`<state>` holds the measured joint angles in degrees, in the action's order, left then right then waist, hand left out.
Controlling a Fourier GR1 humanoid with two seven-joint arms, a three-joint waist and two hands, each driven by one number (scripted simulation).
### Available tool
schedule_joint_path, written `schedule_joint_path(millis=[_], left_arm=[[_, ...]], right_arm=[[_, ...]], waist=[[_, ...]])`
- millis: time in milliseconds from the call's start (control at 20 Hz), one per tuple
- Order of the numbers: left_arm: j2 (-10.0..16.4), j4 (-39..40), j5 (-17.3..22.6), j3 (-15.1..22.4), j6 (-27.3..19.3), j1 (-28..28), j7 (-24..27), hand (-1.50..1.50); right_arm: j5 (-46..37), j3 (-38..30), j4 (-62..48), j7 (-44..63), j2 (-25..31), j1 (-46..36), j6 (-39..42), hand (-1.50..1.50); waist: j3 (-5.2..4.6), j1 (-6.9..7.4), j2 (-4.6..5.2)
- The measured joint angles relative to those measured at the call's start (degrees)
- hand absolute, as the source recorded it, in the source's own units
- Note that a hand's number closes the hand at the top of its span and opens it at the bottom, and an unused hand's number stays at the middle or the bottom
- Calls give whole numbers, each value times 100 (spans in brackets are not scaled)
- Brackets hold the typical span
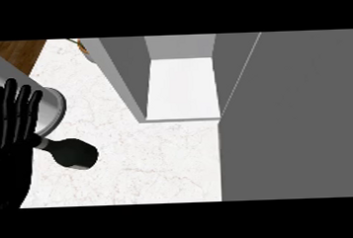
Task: Pick up the wine, place it into the cabinet and close the cabinet
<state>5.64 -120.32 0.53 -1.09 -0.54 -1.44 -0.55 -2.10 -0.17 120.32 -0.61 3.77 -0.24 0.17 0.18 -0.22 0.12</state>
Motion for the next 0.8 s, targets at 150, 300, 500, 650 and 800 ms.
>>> schedule_joint_path(millis=[150,300,500,650,800], left_arm=[[367,160,754,-341,652,58,137,-150],[815,288,1668,-515,1676,-150,429,-150],[1165,697,3002,-616,2628,-480,221,-150],[1662,1017,4051,-995,3251,-563,33,-150],[2186,1059,5070,-1362,3565,-715,-303,-150]], right_arm=[[44,33,157,-23,3,218,69,-150],[141,36,251,36,23,320,136,-150],[468,470,536,362,121,578,578,-150],[628,645,902,782,177,579,674,-150],[859,668,1478,1386,295,592,690,-150]], waist=[[-13,0,-10],[-31,25,-21],[-39,30,-32],[-35,35,-30],[-29,45,-36]])
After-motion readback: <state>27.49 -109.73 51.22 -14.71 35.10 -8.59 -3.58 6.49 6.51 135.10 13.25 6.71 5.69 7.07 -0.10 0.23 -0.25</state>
